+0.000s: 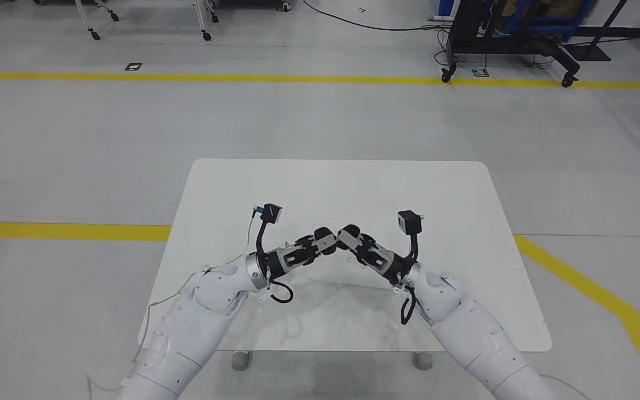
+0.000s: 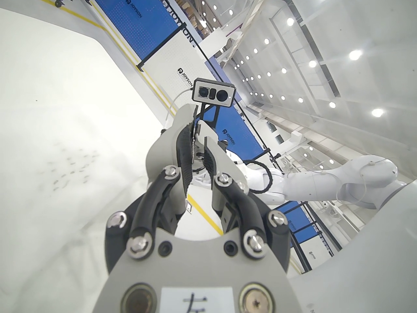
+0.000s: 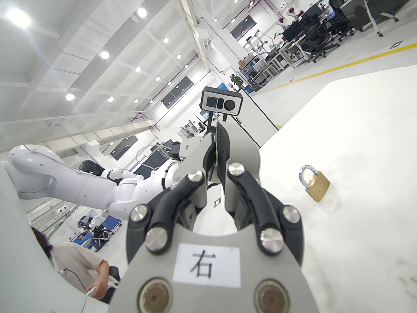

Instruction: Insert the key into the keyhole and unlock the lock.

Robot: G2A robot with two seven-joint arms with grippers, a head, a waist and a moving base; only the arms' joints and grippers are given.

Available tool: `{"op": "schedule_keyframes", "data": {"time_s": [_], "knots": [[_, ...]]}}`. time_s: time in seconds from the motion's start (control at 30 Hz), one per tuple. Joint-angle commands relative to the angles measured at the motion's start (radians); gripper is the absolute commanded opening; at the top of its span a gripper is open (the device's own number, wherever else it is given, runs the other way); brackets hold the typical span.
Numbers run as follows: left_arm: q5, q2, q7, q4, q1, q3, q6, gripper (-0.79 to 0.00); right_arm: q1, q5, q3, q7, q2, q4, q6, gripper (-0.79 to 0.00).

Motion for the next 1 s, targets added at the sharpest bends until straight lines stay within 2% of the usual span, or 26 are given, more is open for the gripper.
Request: {"op": "schedule_keyframes", "data": {"time_s": [0.0,0.13,0.17,0.2,0.43,0.8,0.97], "knots": [[0.008,0.000,0.004,0.000,0.000,0.002,0.002,-0.785,-0.002,0.001,0.003,0.004,0.000,-0.002,0.000,-0.785],[0.021,0.000,0.014,-0.001,-0.001,0.005,0.009,-0.785,-0.006,0.001,0.011,0.014,0.001,-0.013,0.001,-0.785],[0.023,0.000,0.016,-0.001,-0.001,0.006,0.010,-0.785,-0.007,0.003,0.013,0.017,0.001,-0.016,0.000,-0.179],[0.026,0.000,0.020,-0.001,-0.002,0.005,0.008,-0.785,-0.008,0.006,0.016,0.018,0.001,-0.017,0.001,0.000],[0.024,0.003,0.040,-0.001,0.003,-0.009,-0.010,-0.785,-0.010,0.014,0.018,0.021,0.001,-0.020,0.008,0.000],[0.005,0.009,0.012,-0.003,0.002,-0.020,-0.021,-0.785,-0.012,0.008,0.017,0.023,0.001,-0.023,0.026,0.000],[0.008,0.015,-0.013,0.001,-0.003,-0.031,-0.059,-0.785,0.031,-0.011,0.048,0.192,0.021,0.005,0.029,0.000]]}}
